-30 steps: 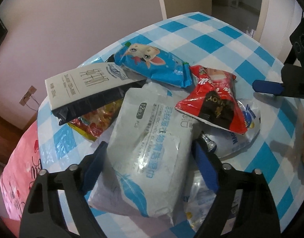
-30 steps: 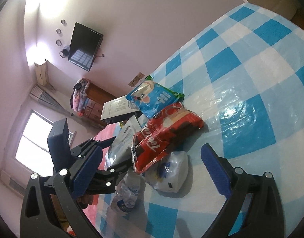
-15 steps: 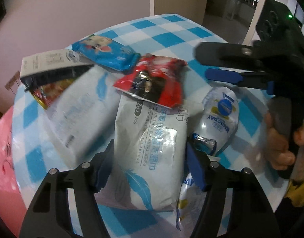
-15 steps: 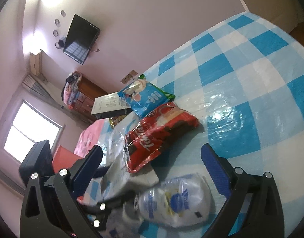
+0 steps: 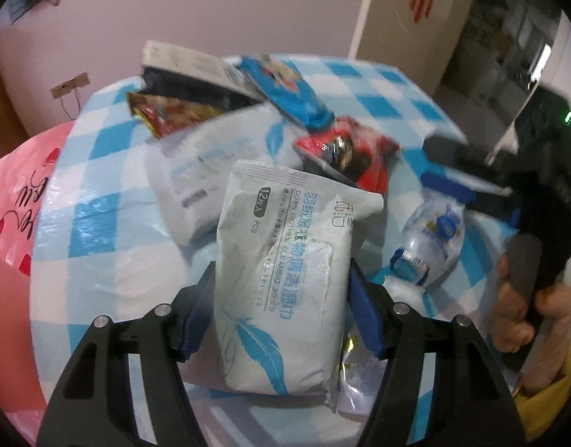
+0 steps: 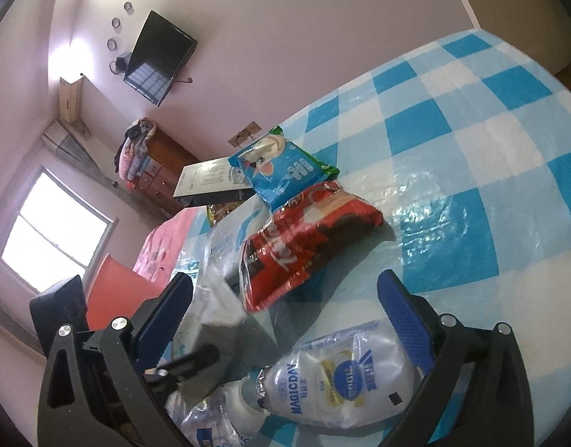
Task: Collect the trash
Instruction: 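Grasp the white wet-wipe pack with the left tool while the right tool grasps the red snack bag, then carry both items over the orange bucket and open both tools to drop them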
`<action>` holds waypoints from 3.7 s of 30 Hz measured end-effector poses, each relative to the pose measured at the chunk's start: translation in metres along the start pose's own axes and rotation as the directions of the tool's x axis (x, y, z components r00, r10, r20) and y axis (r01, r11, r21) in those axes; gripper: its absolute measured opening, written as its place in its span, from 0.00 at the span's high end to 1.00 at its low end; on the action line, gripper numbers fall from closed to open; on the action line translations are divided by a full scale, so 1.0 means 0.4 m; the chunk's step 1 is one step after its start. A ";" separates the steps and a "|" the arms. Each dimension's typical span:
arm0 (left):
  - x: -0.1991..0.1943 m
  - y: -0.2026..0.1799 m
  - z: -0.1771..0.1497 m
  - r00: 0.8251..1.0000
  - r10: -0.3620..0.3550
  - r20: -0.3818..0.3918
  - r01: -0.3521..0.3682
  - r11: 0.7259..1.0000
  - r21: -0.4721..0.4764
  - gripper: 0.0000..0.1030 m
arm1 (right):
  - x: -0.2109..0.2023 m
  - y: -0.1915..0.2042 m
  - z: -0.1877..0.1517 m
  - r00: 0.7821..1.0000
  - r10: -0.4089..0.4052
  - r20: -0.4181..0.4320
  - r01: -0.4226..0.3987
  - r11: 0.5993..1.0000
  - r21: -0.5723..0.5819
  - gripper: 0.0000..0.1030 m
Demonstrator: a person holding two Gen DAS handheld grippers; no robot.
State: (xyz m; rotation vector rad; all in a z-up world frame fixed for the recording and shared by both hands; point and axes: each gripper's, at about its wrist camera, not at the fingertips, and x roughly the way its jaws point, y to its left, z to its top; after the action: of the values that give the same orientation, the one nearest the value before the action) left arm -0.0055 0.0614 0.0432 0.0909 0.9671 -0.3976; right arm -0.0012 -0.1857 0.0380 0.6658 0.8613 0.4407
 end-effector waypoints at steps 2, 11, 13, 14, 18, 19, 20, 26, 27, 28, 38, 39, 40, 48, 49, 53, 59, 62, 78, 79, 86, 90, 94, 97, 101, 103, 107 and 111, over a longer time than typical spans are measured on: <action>-0.023 0.008 0.020 0.999 0.012 0.043 -0.011 1.000 -0.015 0.35 | 0.003 0.000 -0.001 1.000 -0.008 -0.001 0.008 1.000 0.001 0.16; 0.035 0.000 0.144 0.992 0.093 0.083 -0.096 0.995 0.037 0.35 | 0.002 -0.022 0.000 1.000 0.002 -0.009 -0.002 0.999 0.034 0.19; 0.070 -0.013 0.158 0.993 0.102 0.060 -0.106 0.992 0.063 0.35 | 0.000 -0.024 0.001 1.000 0.000 -0.007 0.000 0.999 0.034 0.20; 0.093 -0.021 0.164 0.994 0.105 0.030 -0.107 0.991 0.078 0.35 | -0.003 -0.026 0.001 1.000 -0.004 -0.004 0.004 0.999 0.035 0.20; 0.121 -0.063 0.150 0.994 0.107 -0.018 -0.103 0.984 0.142 0.35 | -0.017 -0.041 0.010 0.999 -0.033 0.014 0.032 0.999 0.044 0.19; 0.120 -0.075 0.141 0.994 0.103 -0.025 -0.098 0.983 0.158 0.35 | -0.020 -0.044 0.012 0.999 -0.042 0.018 0.041 0.998 0.045 0.19; 0.120 -0.084 0.132 0.994 0.101 -0.031 -0.094 0.981 0.169 0.35 | -0.023 -0.048 0.014 0.998 -0.053 0.022 0.052 0.998 0.047 0.19; 0.107 -0.145 0.070 0.996 -0.014 -0.085 0.030 0.980 0.197 0.35 | -0.031 -0.056 0.019 0.992 -0.116 0.041 0.115 0.993 0.037 0.20; 0.101 -0.151 0.063 0.997 -0.005 -0.075 0.020 0.978 0.209 0.35 | -0.031 -0.052 0.018 0.990 -0.131 0.042 0.130 0.991 0.026 0.20; 0.096 -0.151 0.060 0.998 0.002 -0.067 0.012 0.978 0.207 0.35 | -0.029 -0.048 0.018 0.988 -0.147 0.043 0.146 0.989 0.013 0.19; 0.017 -0.027 0.023 0.998 0.055 0.023 -0.055 0.998 0.017 0.35 | 0.028 0.027 0.018 0.962 -0.272 0.018 0.271 0.947 -0.173 0.20; 0.013 -0.022 0.020 0.998 0.055 0.027 -0.055 0.998 0.009 0.35 | 0.037 0.033 0.016 0.958 -0.285 0.017 0.283 0.940 -0.191 0.20; 0.010 -0.019 0.017 0.998 0.055 0.030 -0.055 0.998 0.004 0.35 | 0.043 0.037 0.017 0.955 -0.295 0.017 0.292 0.935 -0.201 0.21; -0.007 0.013 -0.015 0.998 0.050 0.048 -0.048 0.998 -0.041 0.35 | 0.086 0.061 0.009 0.919 -0.393 0.032 0.385 0.877 -0.287 0.34; -0.008 0.017 -0.022 0.998 0.049 0.047 -0.047 0.998 -0.044 0.35 | 0.091 0.067 0.007 0.912 -0.408 0.036 0.400 0.866 -0.301 0.35; -0.012 0.033 -0.045 0.998 0.050 0.045 -0.047 0.997 -0.059 0.35 | 0.107 0.082 -0.003 0.889 -0.455 0.044 0.442 0.829 -0.343 0.35; -0.030 0.055 -0.062 0.998 0.033 0.052 -0.029 0.996 -0.080 0.35 | 0.103 0.077 -0.003 0.892 -0.449 0.046 0.437 0.835 -0.334 0.47; -0.042 0.062 -0.072 0.998 0.024 0.058 -0.019 0.996 -0.087 0.35 | 0.099 0.073 -0.002 0.893 -0.447 0.047 0.436 0.837 -0.330 0.51; -0.109 0.059 -0.100 0.994 -0.005 0.113 0.015 0.996 -0.090 0.35 | -0.023 0.082 -0.003 0.914 -0.390 0.114 0.406 0.883 -0.237 0.55; -0.114 0.057 -0.101 0.993 -0.006 0.119 0.016 0.996 -0.089 0.35 | -0.032 0.086 -0.004 0.914 -0.388 0.118 0.405 0.884 -0.234 0.55; -0.181 0.057 -0.107 0.985 -0.005 0.175 0.020 0.996 -0.087 0.35 | -0.092 0.135 -0.013 0.929 -0.347 0.126 0.367 0.905 -0.215 0.55; -0.236 0.070 -0.109 0.976 0.012 0.218 0.009 0.995 -0.096 0.35 | -0.111 0.186 -0.021 0.949 -0.293 0.115 0.312 0.926 -0.215 0.55; -0.298 0.101 -0.108 0.963 0.044 0.265 -0.013 0.993 -0.119 0.35 | -0.111 0.263 -0.026 0.967 -0.238 0.092 0.254 0.935 -0.248 0.55; -0.355 0.141 -0.110 0.949 0.081 0.305 -0.035 0.988 -0.153 0.35 | -0.096 0.338 -0.032 0.980 -0.186 0.064 0.197 0.939 -0.281 0.55; -0.445 0.218 -0.119 0.922 0.152 0.356 -0.075 0.972 -0.221 0.35 | -0.060 0.459 -0.044 0.995 -0.101 0.015 0.100 0.932 -0.349 0.55; -0.477 0.257 -0.125 0.911 0.194 0.363 -0.101 0.960 -0.260 0.35 | -0.034 0.522 -0.051 0.998 -0.057 -0.018 0.046 0.925 -0.378 0.55; -0.546 0.352 -0.151 0.877 0.316 0.362 -0.184 0.917 -0.354 0.35 | 0.037 0.652 -0.064 0.995 0.015 -0.098 -0.056 0.897 -0.439 0.55; -0.584 0.441 -0.173 0.841 0.427 0.332 -0.266 0.860 -0.435 0.35 | 0.117 0.771 -0.076 0.983 0.064 -0.173 -0.141 0.864 -0.483 0.55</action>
State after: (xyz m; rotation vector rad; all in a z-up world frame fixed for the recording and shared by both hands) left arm -0.1118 0.3091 0.1768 -0.1596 0.5631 0.1199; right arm -0.0263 0.0742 0.2116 0.2028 0.8122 0.7863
